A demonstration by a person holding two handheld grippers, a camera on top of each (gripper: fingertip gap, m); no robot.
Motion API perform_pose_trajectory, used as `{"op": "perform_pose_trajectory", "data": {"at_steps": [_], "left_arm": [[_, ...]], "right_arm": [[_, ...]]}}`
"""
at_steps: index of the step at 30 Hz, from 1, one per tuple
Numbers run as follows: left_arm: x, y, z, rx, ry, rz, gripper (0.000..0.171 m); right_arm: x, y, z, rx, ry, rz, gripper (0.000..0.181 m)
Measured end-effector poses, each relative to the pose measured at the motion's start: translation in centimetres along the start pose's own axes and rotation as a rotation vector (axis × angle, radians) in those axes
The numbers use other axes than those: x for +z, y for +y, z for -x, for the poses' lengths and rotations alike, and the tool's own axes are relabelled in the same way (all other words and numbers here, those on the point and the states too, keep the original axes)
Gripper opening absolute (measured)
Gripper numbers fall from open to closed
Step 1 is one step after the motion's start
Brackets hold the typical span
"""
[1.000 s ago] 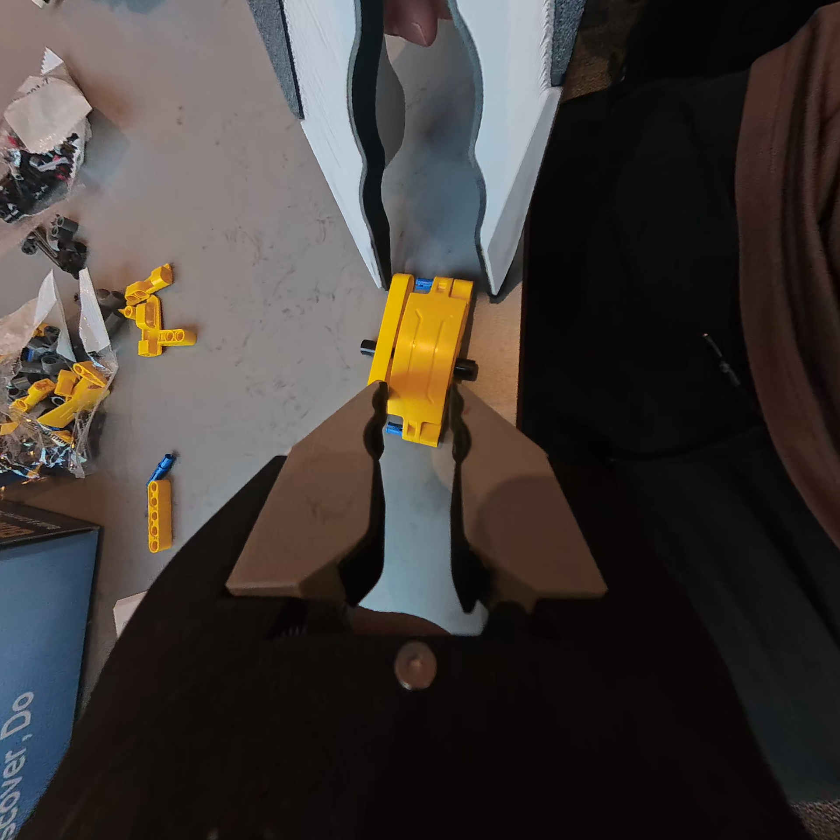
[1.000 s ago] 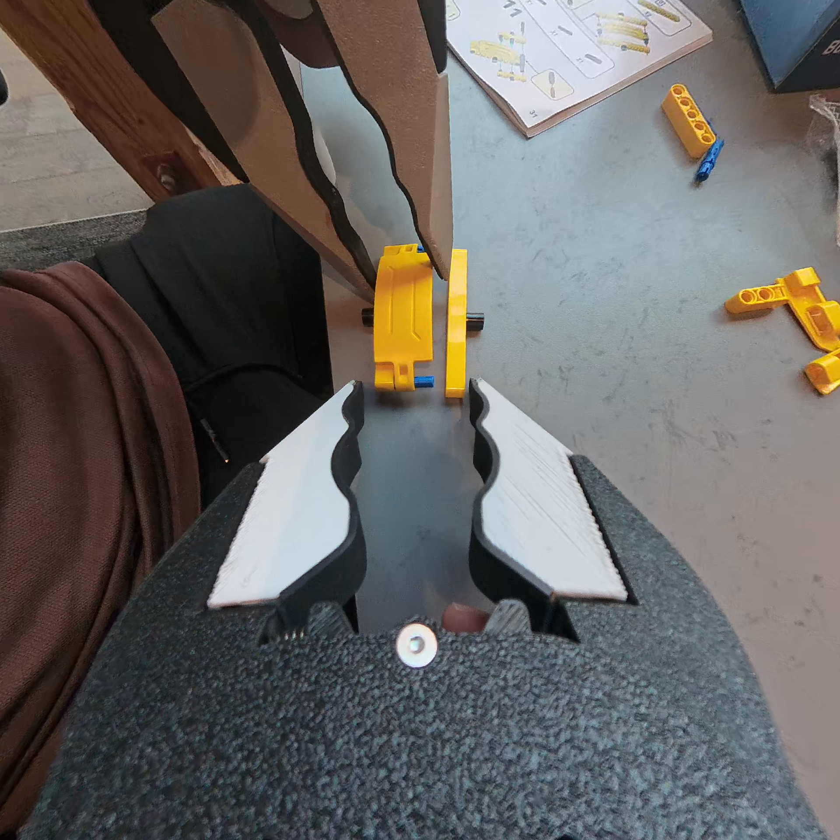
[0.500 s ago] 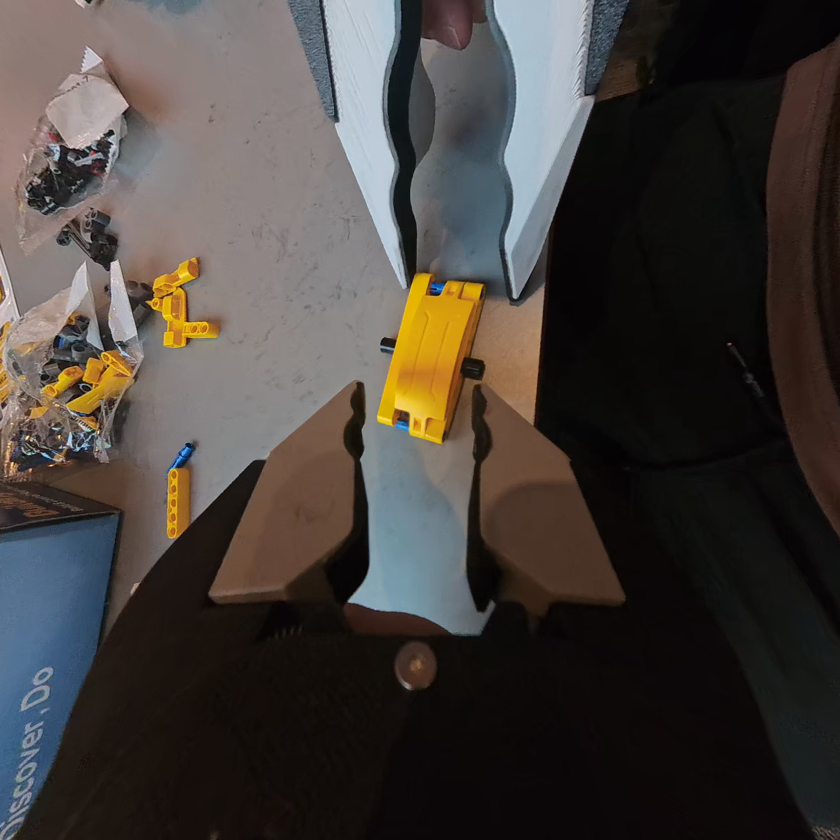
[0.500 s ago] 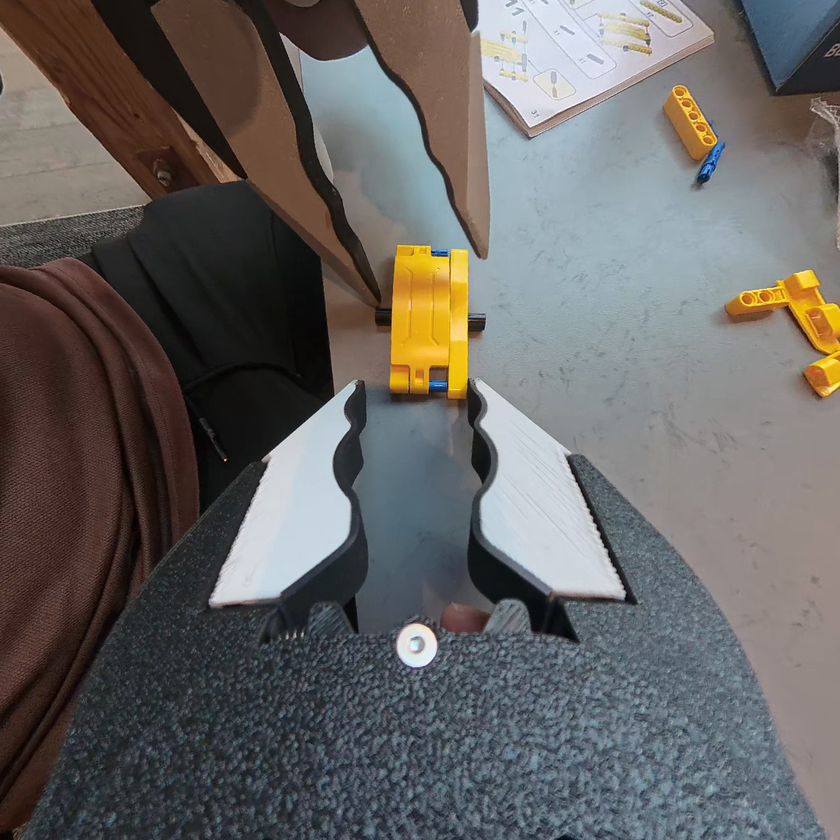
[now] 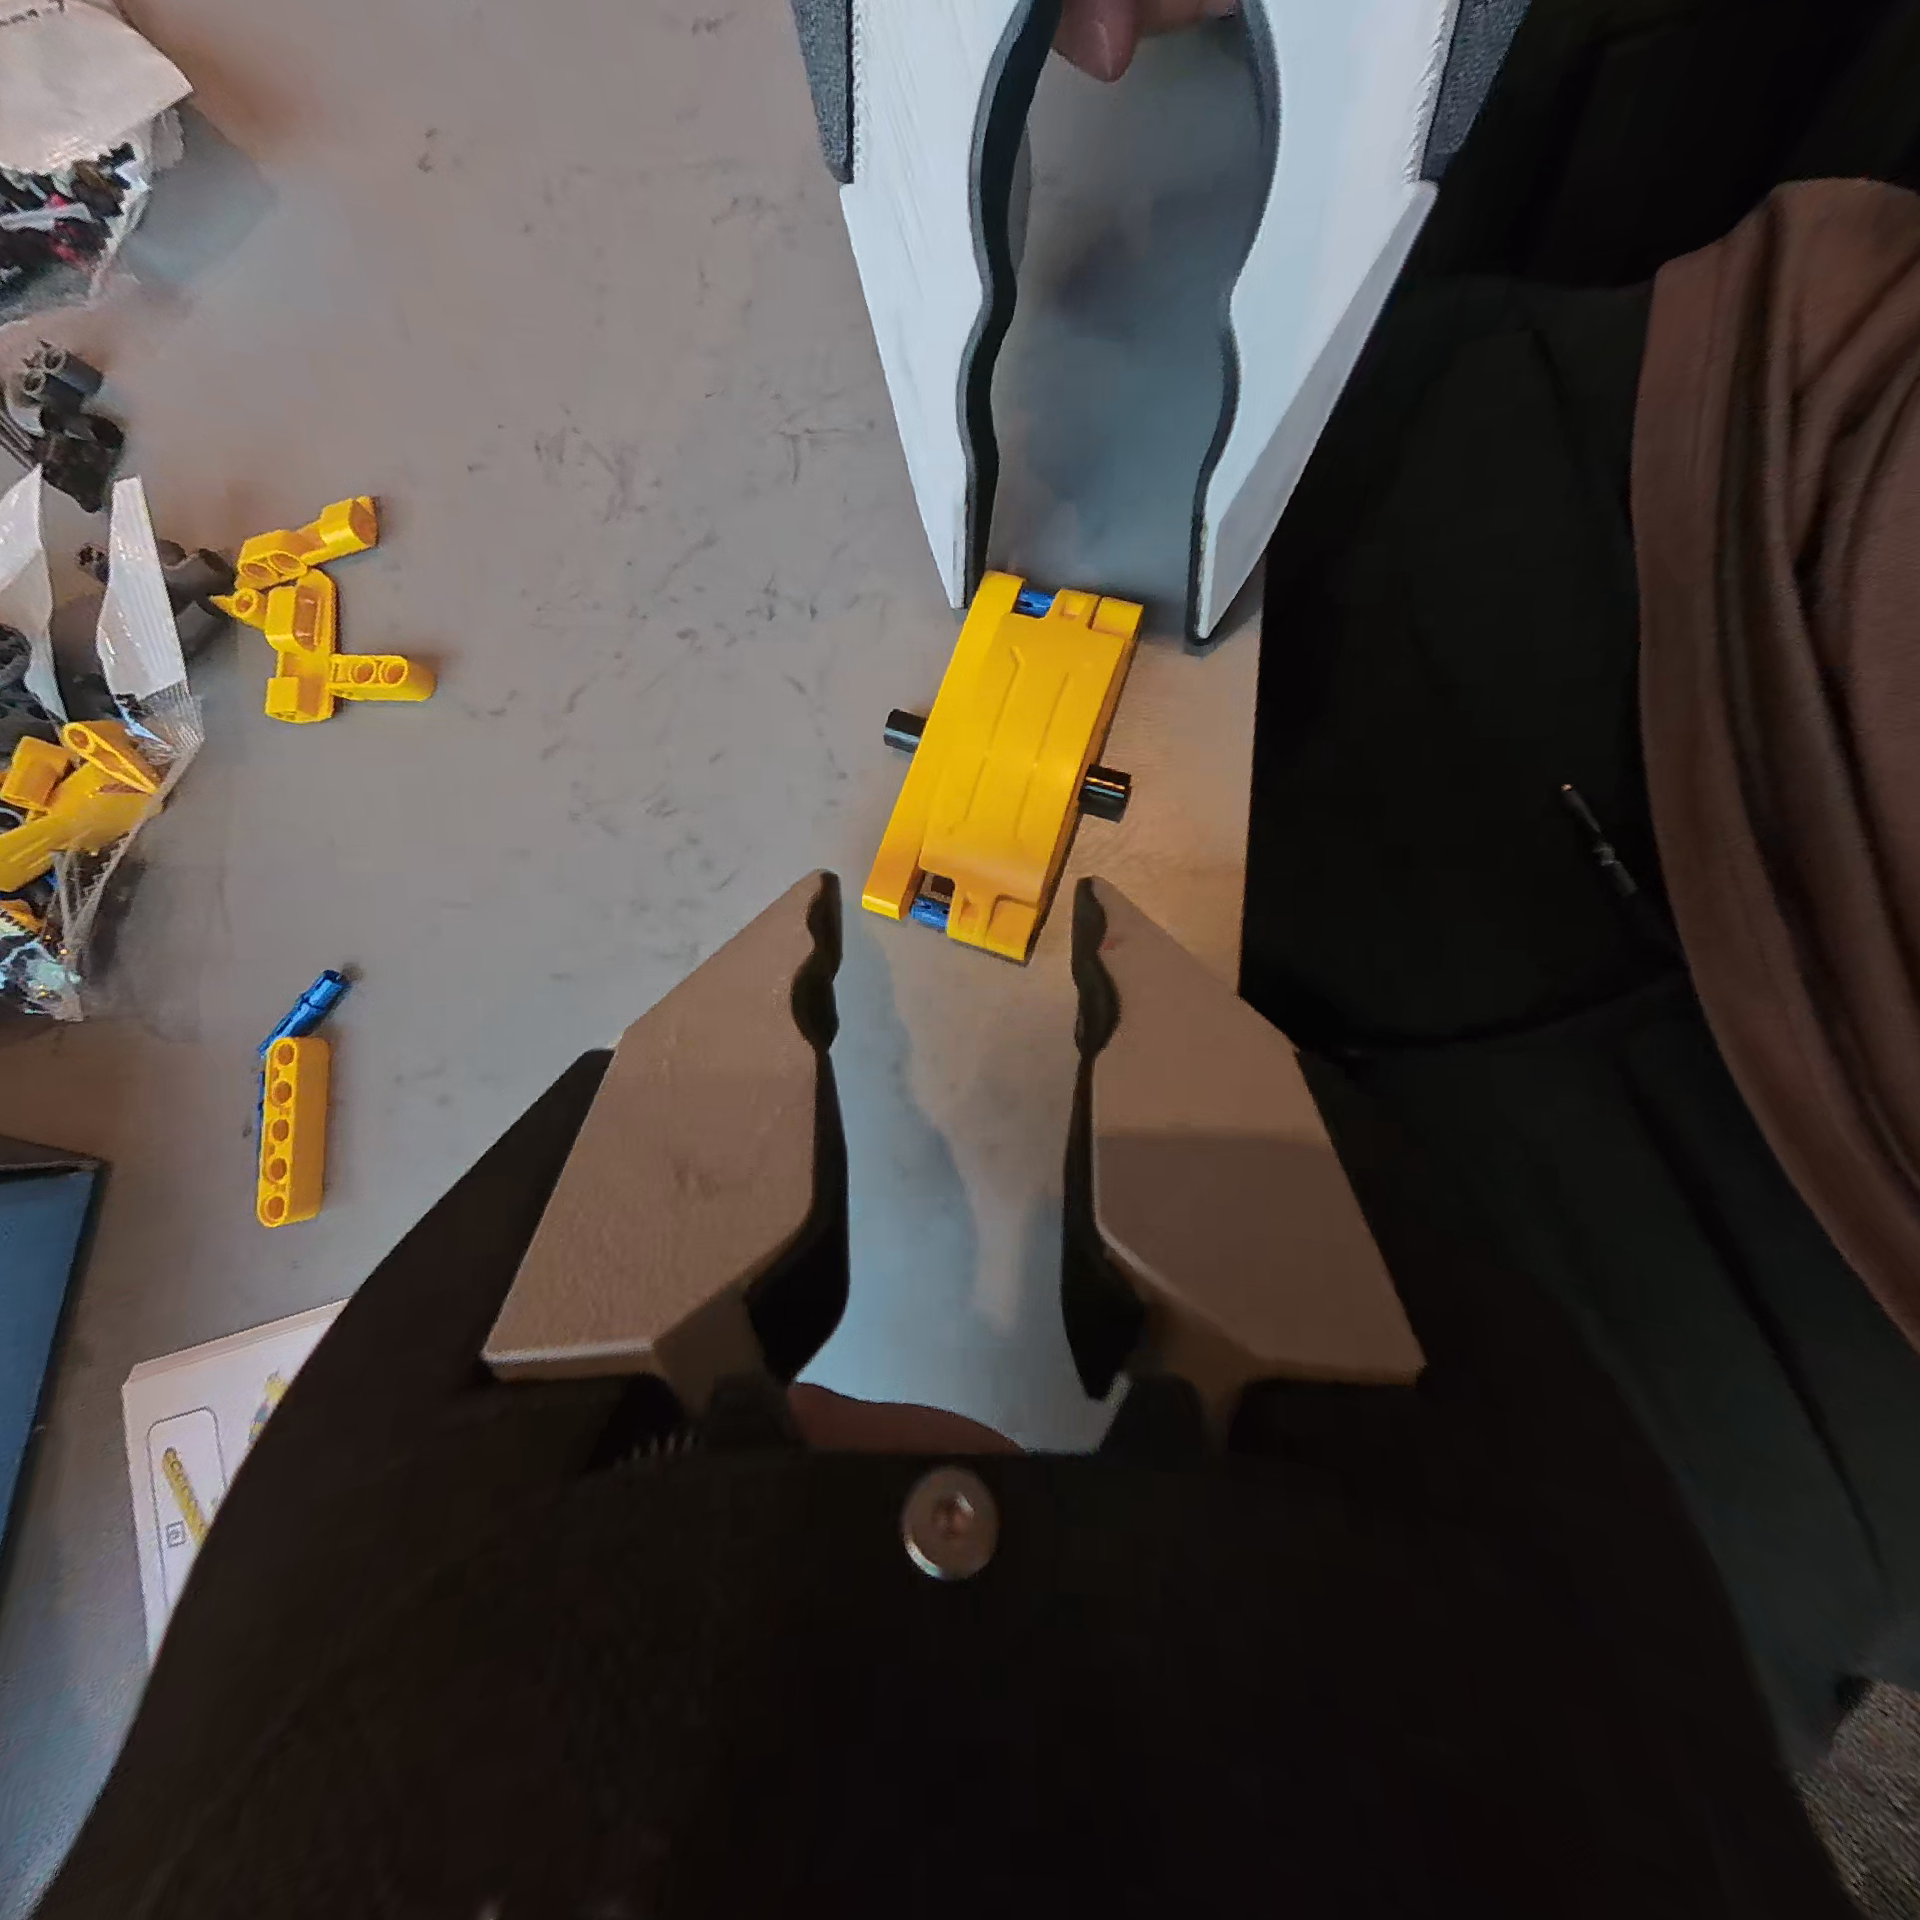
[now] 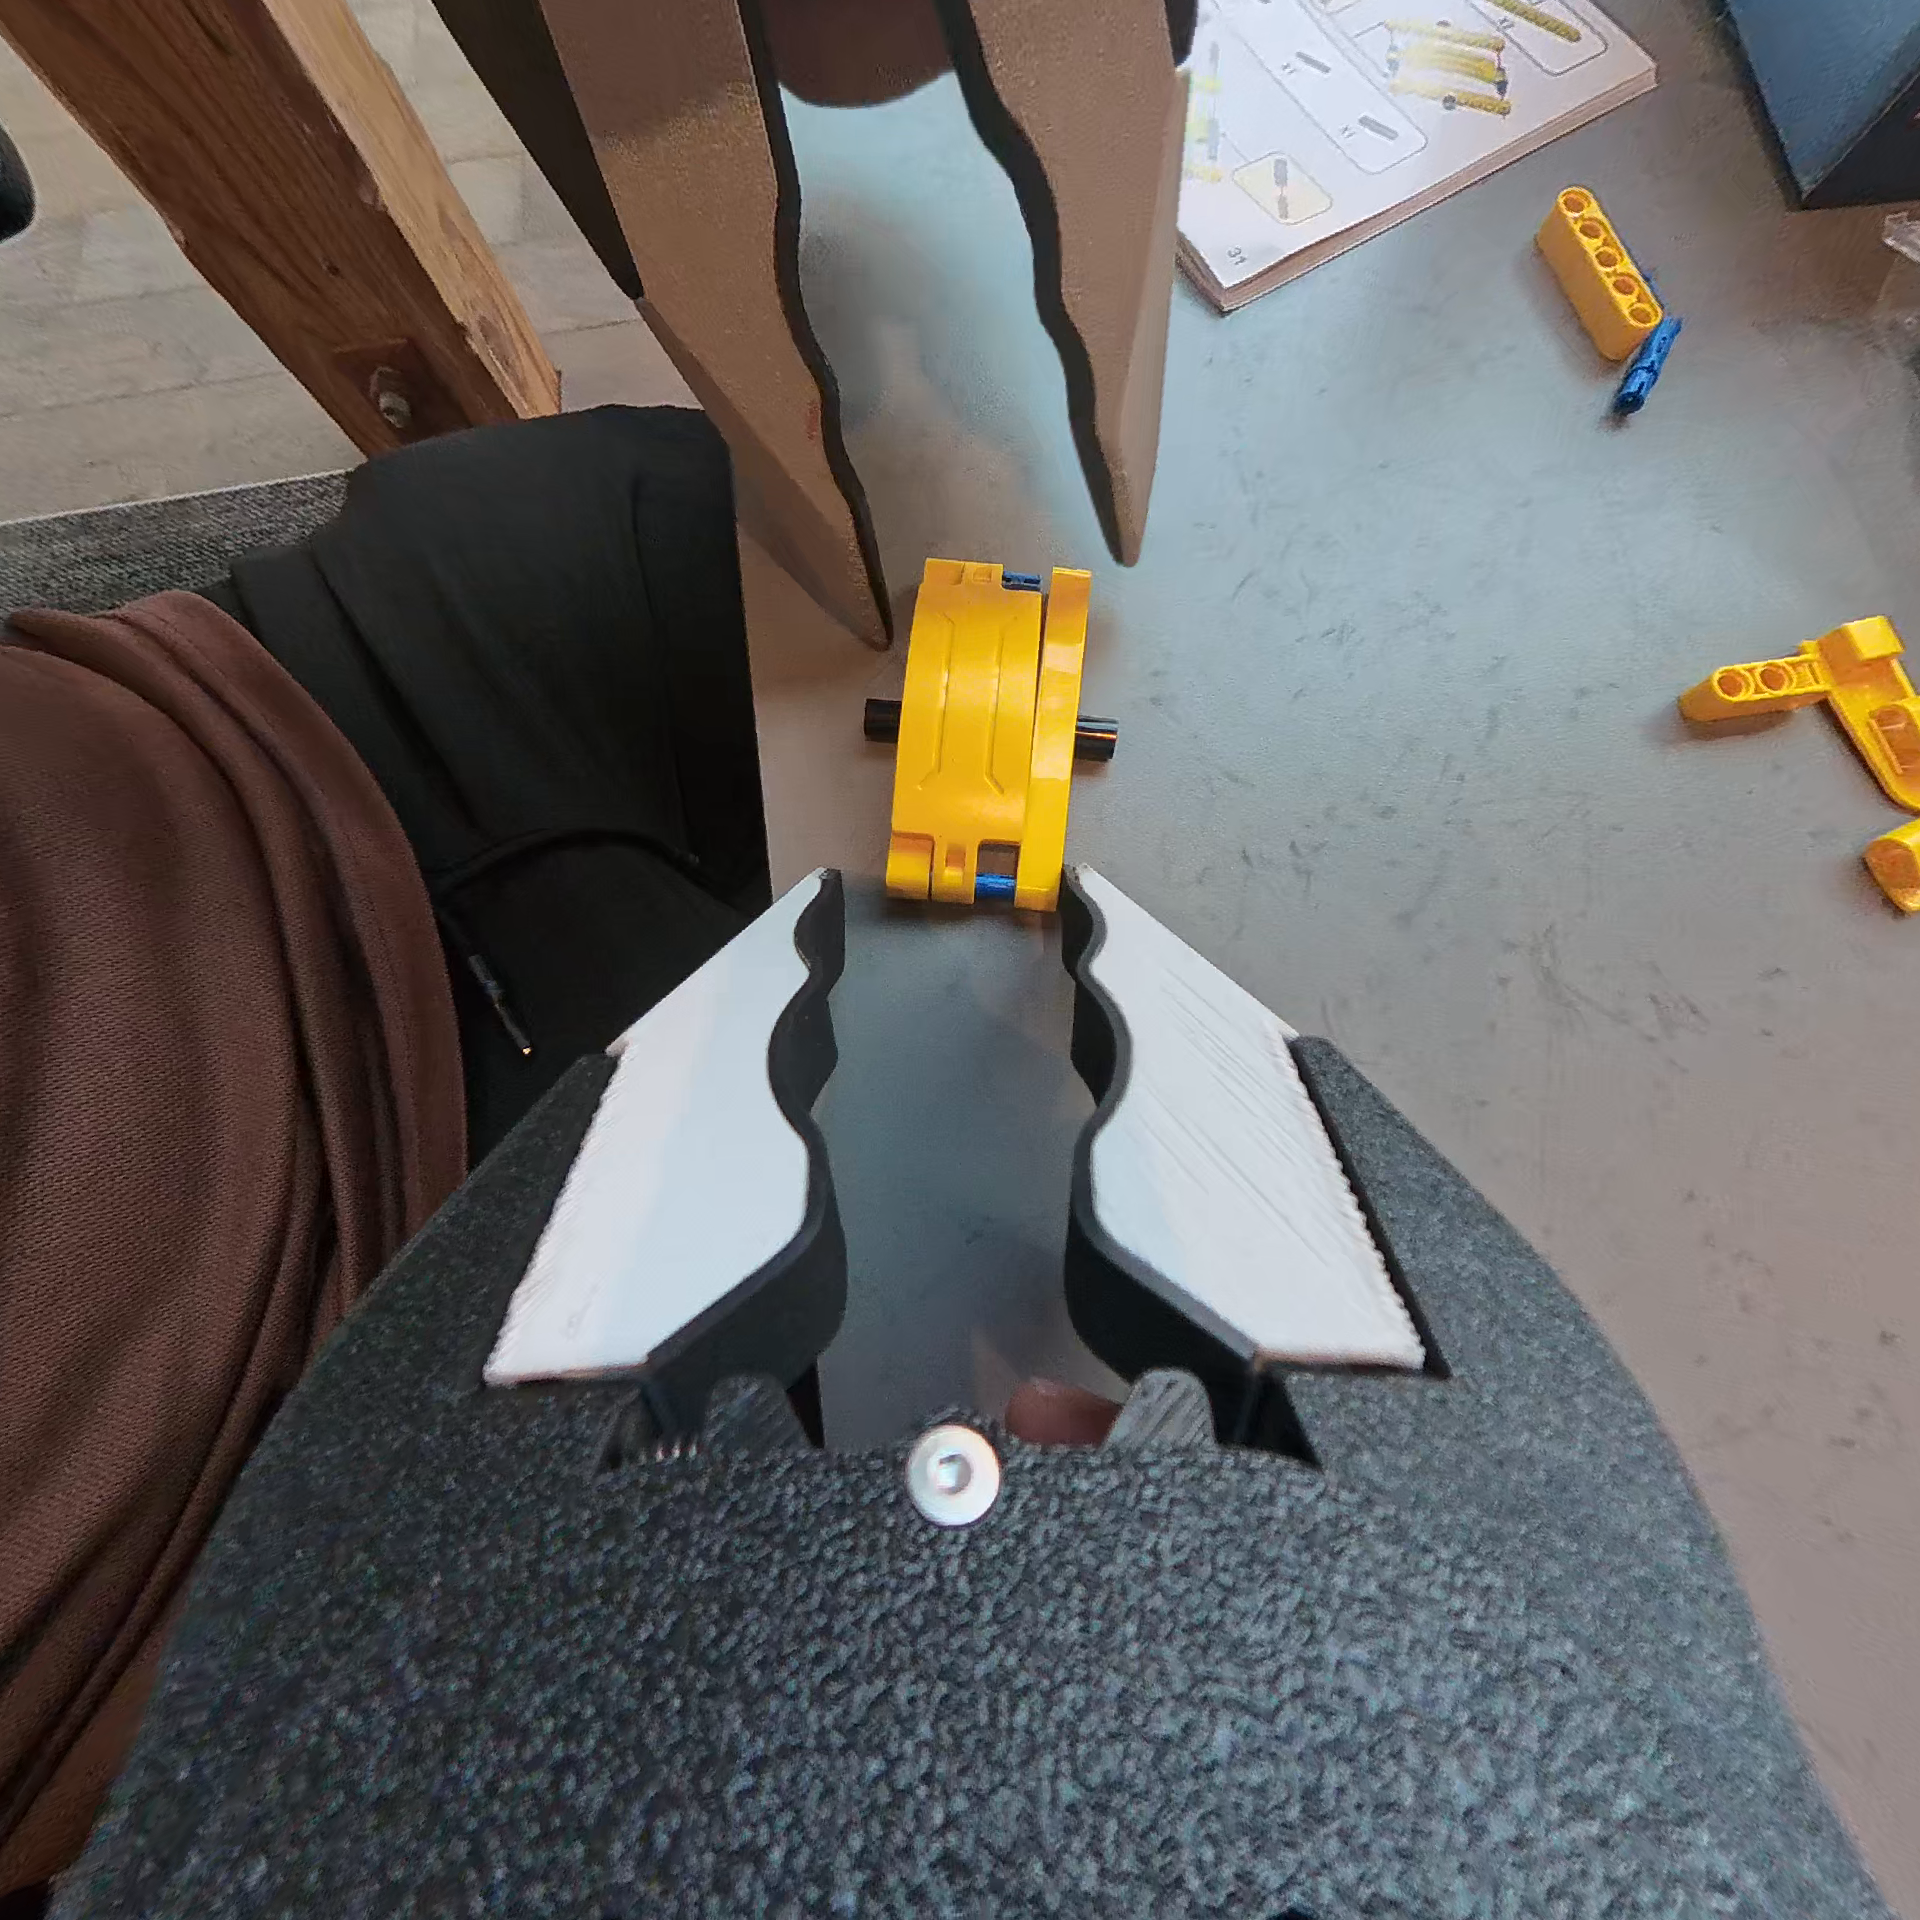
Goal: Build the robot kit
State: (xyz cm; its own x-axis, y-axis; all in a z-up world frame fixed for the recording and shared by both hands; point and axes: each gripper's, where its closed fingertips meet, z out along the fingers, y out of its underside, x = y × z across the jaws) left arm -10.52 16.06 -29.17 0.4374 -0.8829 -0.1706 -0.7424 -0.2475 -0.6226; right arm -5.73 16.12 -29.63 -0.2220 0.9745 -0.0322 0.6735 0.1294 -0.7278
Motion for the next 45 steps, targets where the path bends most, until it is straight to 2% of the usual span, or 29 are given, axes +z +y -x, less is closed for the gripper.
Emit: {"op": "perform_pose_trajectory", "data": {"at_steps": [7, 15, 20, 26, 39, 45], "left_arm": [[-0.07, 0.16, 0.03, -0.011, 0.008, -0.003, 0.041], [-0.09, 0.19, -0.49, 0.011, 0.033, 0.008, 0.030], [-0.39, 0.58, 0.23, 0.013, 0.019, 0.019, 0.044], [-0.05, 0.37, 0.14, 0.042, 0.109, 0.027, 0.051], [0.01, 0.48, -0.48, 0.089, 0.230, 0.059, 0.030], [0.03, 0.46, -0.43, 0.087, 0.221, 0.059, 0.030]], "right_arm": [[0.01, 0.00, 0.16, -0.009, -0.006, 0.000, 0.038], [-0.01, 0.01, 0.16, -0.009, -0.007, 0.000, 0.037], [-0.03, 0.03, 0.13, -0.006, -0.014, -0.001, 0.036], [-0.02, 0.03, 0.07, -0.009, -0.018, -0.001, 0.034], [-0.03, 0.05, 0.09, -0.015, -0.030, -0.001, 0.033], [-0.03, 0.05, 0.08, -0.018, -0.028, -0.001, 0.033]]}}
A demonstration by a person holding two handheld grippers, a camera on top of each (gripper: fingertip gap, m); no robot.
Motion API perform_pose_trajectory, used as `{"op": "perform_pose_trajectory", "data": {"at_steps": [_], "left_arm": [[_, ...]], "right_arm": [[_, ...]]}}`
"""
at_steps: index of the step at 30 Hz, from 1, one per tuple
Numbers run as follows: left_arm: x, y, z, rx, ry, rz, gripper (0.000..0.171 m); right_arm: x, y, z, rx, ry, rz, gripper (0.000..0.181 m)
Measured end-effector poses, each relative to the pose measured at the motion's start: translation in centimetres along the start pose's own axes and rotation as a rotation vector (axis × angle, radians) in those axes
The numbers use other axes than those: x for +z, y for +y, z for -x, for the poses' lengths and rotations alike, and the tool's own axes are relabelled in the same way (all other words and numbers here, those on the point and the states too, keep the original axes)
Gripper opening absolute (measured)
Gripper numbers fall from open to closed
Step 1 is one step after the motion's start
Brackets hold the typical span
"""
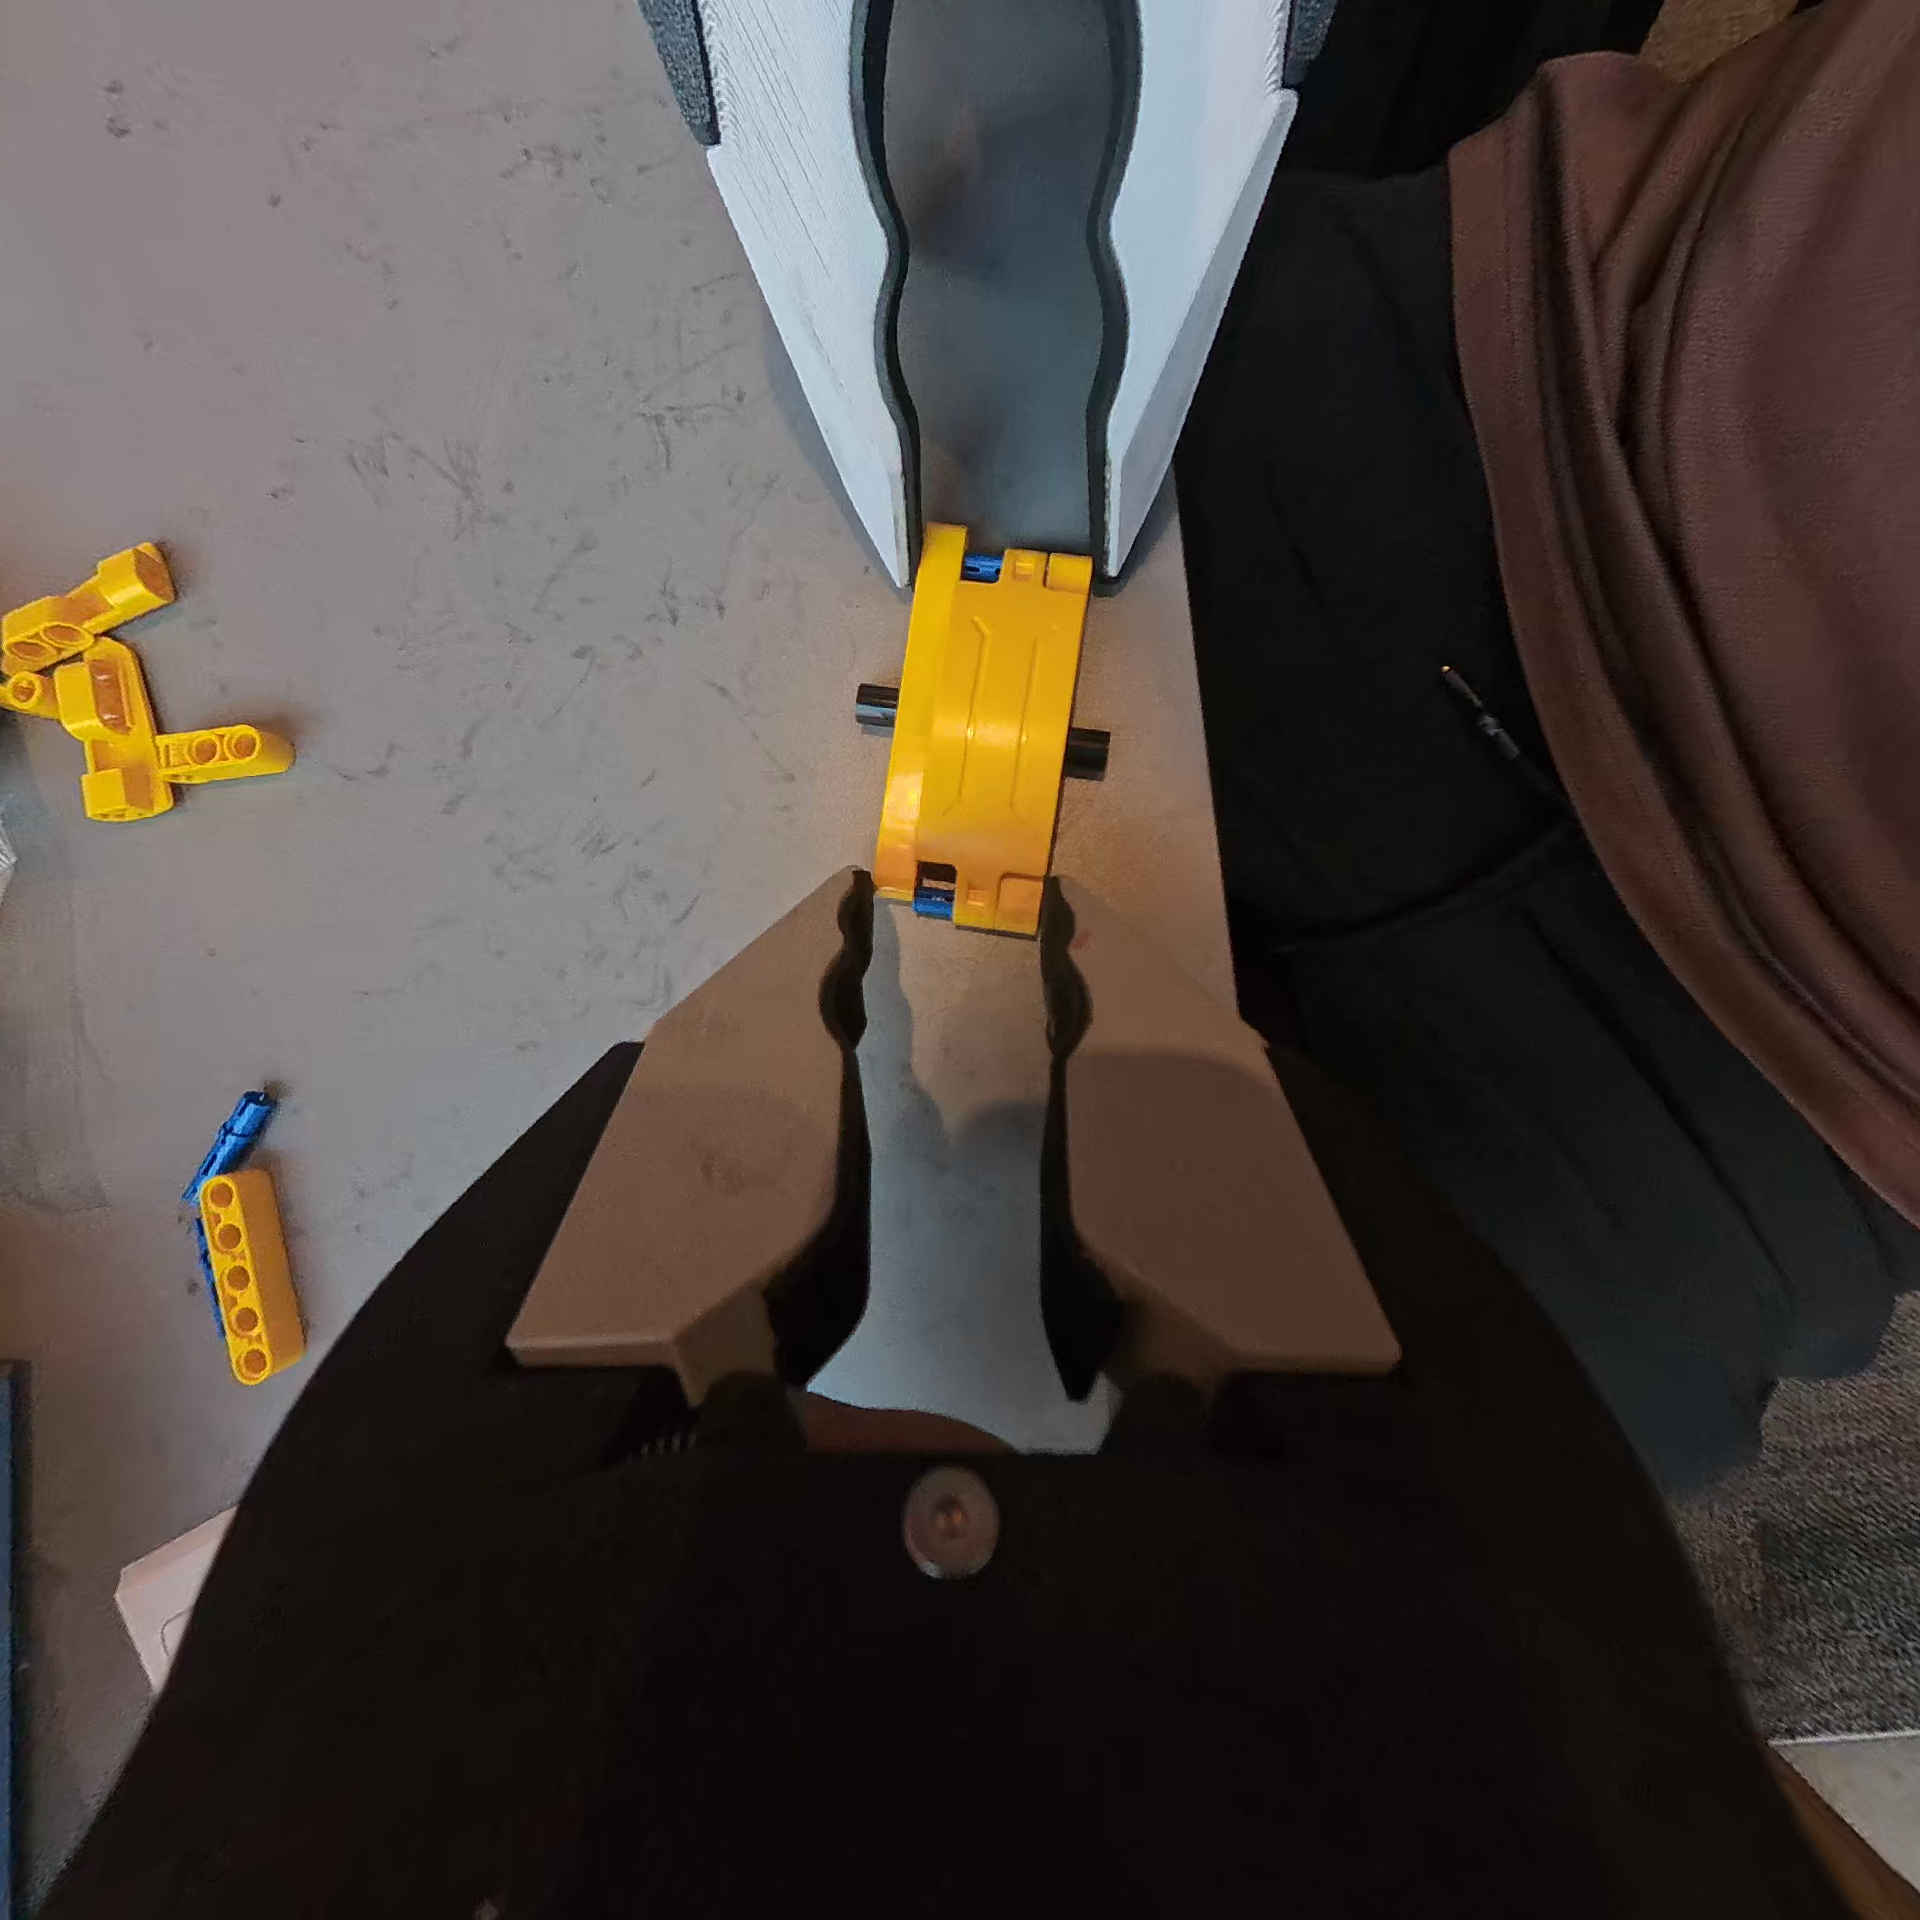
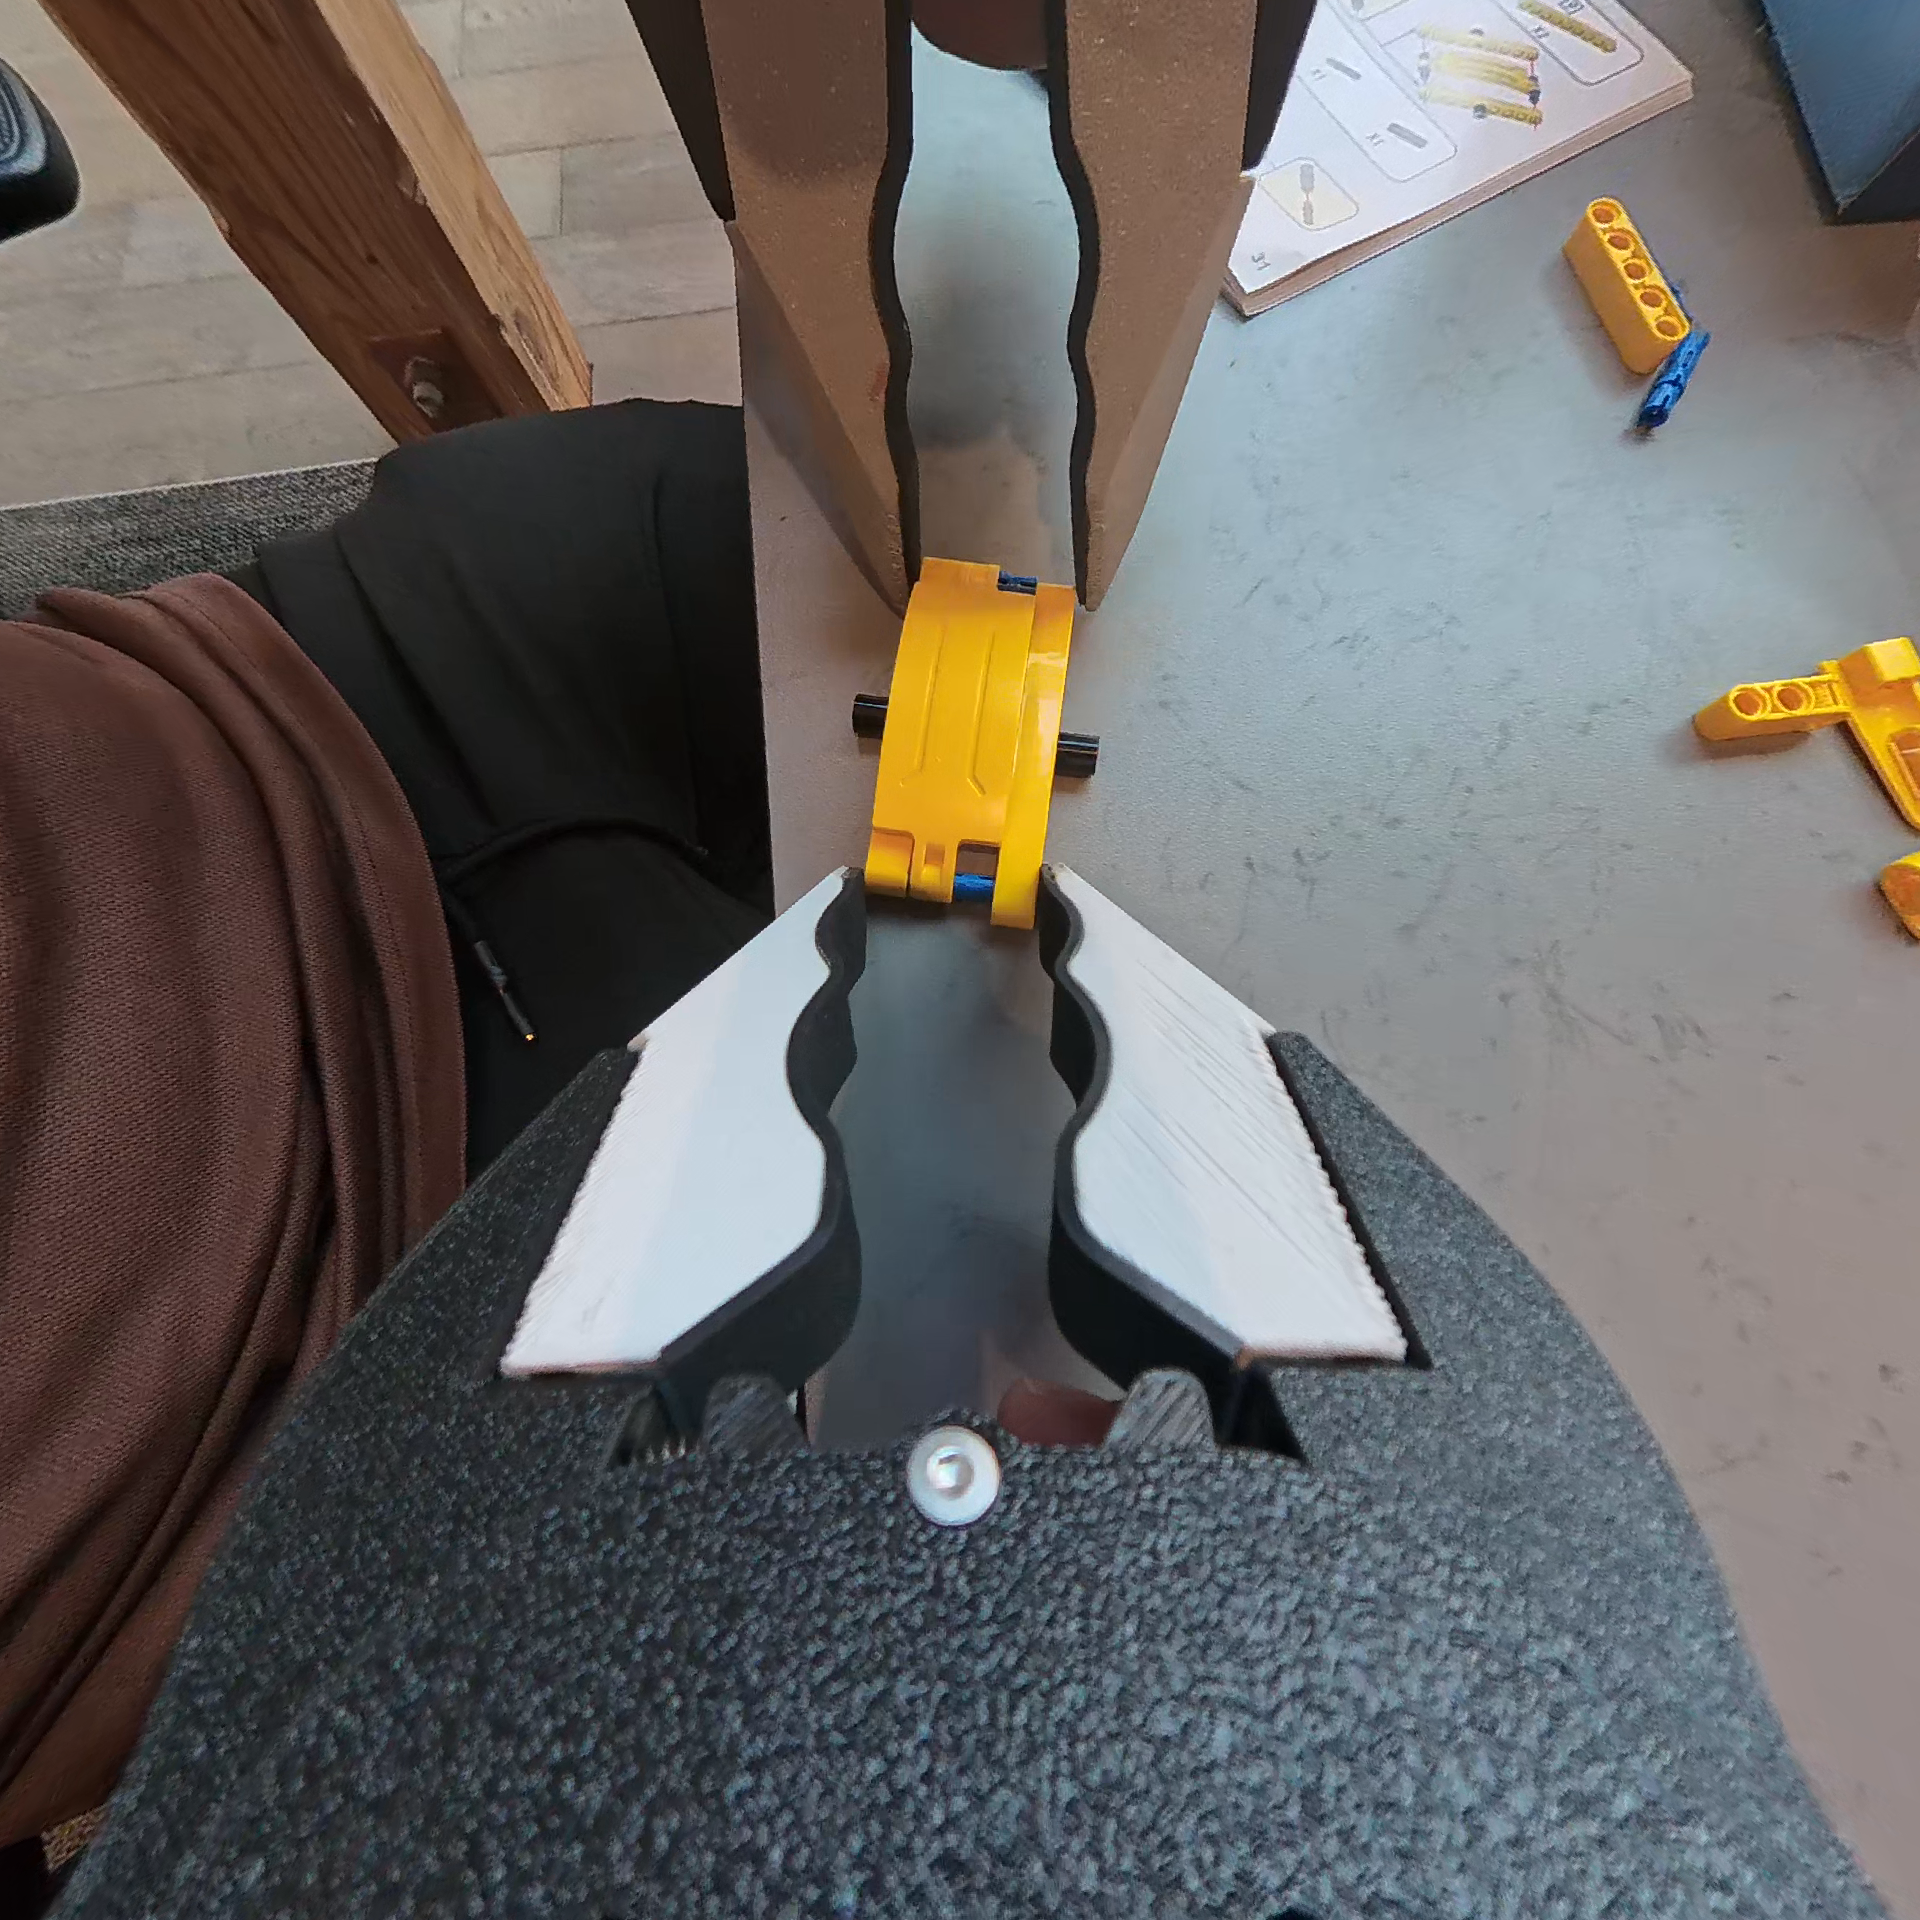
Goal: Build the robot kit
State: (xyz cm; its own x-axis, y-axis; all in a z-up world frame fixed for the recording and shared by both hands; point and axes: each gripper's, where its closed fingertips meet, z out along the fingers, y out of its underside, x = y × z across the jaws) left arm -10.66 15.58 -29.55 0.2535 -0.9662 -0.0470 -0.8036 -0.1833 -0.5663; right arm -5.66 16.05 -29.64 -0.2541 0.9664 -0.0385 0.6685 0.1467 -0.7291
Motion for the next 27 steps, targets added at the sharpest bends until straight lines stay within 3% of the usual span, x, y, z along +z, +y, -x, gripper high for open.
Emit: {"op": "perform_pose_trajectory", "data": {"at_steps": [7, 12, 27], "left_arm": [[0.03, -0.07, 0.06, -0.052, -0.031, -0.026, 0.030], [0.00, -0.12, 0.05, -0.064, -0.073, -0.056, 0.030], [-0.41, 0.29, -0.35, -0.064, -0.123, -0.042, 0.028]], "right_arm": [[0.01, -0.04, 0.06, -0.012, 0.003, 0.000, 0.034], [-0.49, 0.14, 0.15, 0.016, 0.015, -0.012, 0.046], [0.04, -0.17, 0.00, 0.021, 0.085, 0.001, 0.035]]}}
